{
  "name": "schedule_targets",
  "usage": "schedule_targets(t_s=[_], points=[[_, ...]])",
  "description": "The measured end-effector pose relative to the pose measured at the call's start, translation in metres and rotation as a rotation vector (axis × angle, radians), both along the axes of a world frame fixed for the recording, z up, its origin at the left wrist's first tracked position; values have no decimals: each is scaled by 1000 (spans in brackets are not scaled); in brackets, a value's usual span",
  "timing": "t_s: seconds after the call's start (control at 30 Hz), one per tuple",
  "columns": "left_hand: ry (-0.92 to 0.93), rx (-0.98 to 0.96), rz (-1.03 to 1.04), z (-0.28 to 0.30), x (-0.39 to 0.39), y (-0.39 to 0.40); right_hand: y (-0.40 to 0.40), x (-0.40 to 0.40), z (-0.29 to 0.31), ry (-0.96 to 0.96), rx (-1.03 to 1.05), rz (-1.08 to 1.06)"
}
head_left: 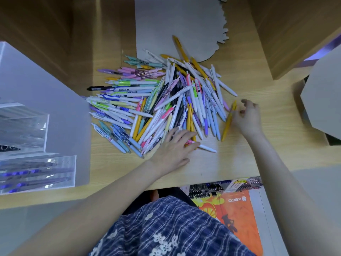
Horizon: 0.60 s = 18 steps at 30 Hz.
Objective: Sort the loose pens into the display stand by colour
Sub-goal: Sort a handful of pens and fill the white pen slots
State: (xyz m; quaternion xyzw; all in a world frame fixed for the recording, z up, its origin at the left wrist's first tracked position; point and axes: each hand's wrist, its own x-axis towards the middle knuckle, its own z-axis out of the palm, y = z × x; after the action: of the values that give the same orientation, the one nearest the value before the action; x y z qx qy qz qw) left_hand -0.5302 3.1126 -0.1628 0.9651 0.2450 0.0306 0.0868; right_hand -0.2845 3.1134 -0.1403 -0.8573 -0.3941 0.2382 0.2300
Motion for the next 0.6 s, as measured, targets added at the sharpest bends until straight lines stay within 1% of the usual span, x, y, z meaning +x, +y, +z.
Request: schedule_targets(t_s=[0.13, 0.2, 0.3, 0.37, 0.43, 0.5, 0.6], points=[[-18, -29, 53, 0, 9, 0, -22, -19, 2, -31, -122, 28], [-38, -21, 48, 2, 13, 2, -18, -30, 2, 5, -118, 26], [-32, -6, 77, 5, 19, 7, -5, -42, -5, -62, -192, 65], [15, -20, 136, 7, 25, 6, 0, -48, -5, -68, -265, 78], [83, -29, 194, 7, 29, 0, -2, -52, -3, -45, -292, 64], [157, -21, 221, 7, 33, -6, -10, -52, -1, -67, -317, 93], [179, 30, 293, 8, 34, -7, -26, -48, 1, -131, -443, 166]])
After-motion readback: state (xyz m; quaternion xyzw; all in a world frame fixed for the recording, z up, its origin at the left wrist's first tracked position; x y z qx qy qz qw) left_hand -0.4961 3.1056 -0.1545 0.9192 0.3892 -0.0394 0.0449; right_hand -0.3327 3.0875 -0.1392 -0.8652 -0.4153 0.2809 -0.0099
